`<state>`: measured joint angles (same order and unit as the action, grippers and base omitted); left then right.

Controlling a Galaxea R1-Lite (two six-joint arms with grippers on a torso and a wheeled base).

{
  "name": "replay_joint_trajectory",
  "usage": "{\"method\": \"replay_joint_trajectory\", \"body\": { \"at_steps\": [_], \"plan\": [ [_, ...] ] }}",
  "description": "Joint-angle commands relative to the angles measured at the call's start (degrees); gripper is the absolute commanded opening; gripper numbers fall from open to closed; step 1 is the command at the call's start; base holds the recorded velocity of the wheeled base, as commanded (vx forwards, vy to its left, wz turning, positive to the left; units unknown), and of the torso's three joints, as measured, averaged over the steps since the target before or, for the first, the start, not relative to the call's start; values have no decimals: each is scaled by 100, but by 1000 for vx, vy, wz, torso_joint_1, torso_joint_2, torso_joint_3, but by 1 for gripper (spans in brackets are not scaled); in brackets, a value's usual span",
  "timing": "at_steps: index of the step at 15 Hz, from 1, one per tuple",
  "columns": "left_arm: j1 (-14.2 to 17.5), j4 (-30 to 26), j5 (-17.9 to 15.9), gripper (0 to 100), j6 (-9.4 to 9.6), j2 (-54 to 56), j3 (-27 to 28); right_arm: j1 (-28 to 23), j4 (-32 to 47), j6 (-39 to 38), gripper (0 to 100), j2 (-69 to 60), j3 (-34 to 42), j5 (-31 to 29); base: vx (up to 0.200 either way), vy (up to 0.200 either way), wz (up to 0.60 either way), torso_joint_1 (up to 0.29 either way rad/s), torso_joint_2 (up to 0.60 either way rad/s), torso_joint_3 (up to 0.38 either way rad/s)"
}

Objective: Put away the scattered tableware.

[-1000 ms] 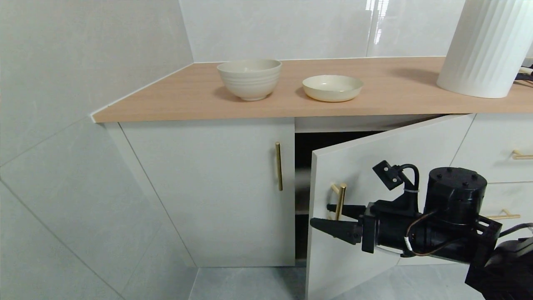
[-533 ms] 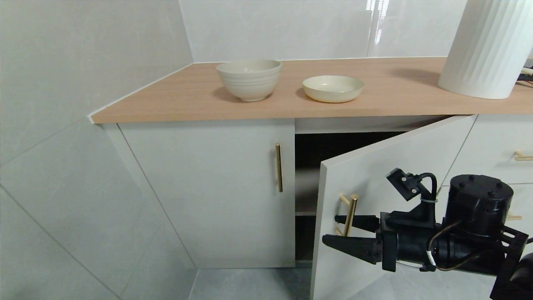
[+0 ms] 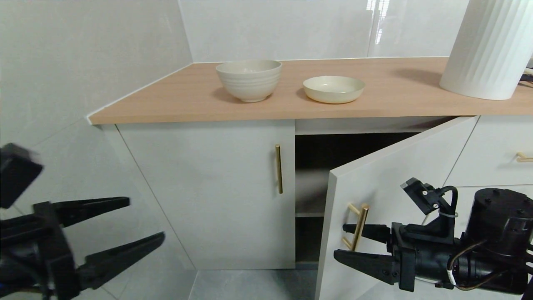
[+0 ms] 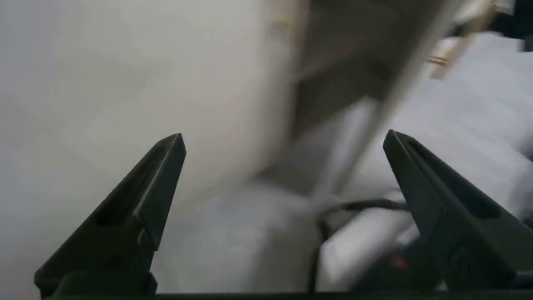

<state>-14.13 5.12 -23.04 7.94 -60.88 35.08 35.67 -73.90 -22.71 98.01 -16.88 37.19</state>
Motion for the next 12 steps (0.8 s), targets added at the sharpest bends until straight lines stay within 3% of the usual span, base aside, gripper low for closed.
{"method": "replay_joint_trajectory", "body": {
  "at_steps": [1, 4, 5, 8, 10, 12],
  "plan": [
    [-943, 850, -60, 0, -20, -1787, 183, 1, 33, -5, 100, -1, 54, -37, 0, 0, 0, 0, 0, 0],
    [-1277, 1747, -60, 0, -47, -2763, 253, -7, 33, -5, 100, -1, 71, -81, 0, 0, 0, 0, 0, 0],
    [-1611, 2318, -60, 0, -407, -3272, 271, -69, 33, -5, 100, 69, 71, -160, 0, 0, 0, 0, 0, 0],
    [-2226, 4146, -43, 0, -1936, -4371, 447, -139, 33, 4, 100, 60, 62, -283, 0, 0, 0, 0, 0, 0],
    [-2533, 5183, 36, 0, -2332, -5057, 605, -210, 25, 4, 100, 16, 62, -318, 0, 0, 0, 0, 0, 0],
    [-2823, 5280, 151, 0, -2472, -5461, 921, -280, 25, 4, 100, -28, 62, -318, 0, 0, 0, 0, 0, 0]
  ]
}}
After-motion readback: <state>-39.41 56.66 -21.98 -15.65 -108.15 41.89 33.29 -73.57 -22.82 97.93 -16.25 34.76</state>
